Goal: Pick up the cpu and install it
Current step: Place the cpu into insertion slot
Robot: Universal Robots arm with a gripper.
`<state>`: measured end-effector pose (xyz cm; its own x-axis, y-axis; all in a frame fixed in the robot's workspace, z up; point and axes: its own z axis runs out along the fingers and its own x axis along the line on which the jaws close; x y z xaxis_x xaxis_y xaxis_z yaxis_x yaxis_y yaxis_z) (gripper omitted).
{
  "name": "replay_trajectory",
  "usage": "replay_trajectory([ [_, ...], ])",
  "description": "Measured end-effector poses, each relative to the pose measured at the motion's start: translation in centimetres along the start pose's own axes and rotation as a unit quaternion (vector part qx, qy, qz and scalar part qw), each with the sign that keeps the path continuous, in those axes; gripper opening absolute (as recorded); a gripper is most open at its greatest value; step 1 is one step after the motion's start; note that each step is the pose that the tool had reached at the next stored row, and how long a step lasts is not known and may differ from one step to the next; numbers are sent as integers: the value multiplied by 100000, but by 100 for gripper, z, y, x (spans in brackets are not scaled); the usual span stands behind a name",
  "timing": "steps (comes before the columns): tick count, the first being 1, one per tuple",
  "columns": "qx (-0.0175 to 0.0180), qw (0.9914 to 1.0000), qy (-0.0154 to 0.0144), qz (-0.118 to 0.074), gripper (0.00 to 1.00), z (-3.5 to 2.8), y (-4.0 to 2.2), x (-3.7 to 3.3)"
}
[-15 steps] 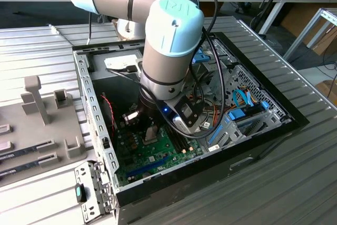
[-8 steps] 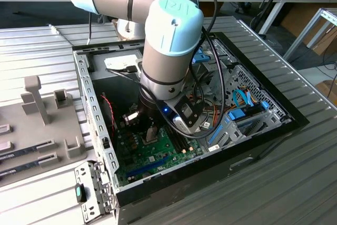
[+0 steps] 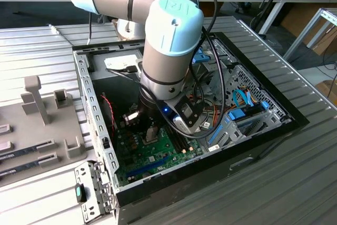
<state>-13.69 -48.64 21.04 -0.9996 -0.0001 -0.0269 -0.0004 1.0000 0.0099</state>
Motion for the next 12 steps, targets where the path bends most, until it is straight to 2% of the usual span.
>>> replay_trajectory([
  [1, 4, 100000, 2, 5, 46, 0, 0, 0],
  [6, -9, 99999, 28, -327, 46, 15, 12, -32],
  [12, -54, 99956, 63, -2958, 46, 30, 31, -32],
])
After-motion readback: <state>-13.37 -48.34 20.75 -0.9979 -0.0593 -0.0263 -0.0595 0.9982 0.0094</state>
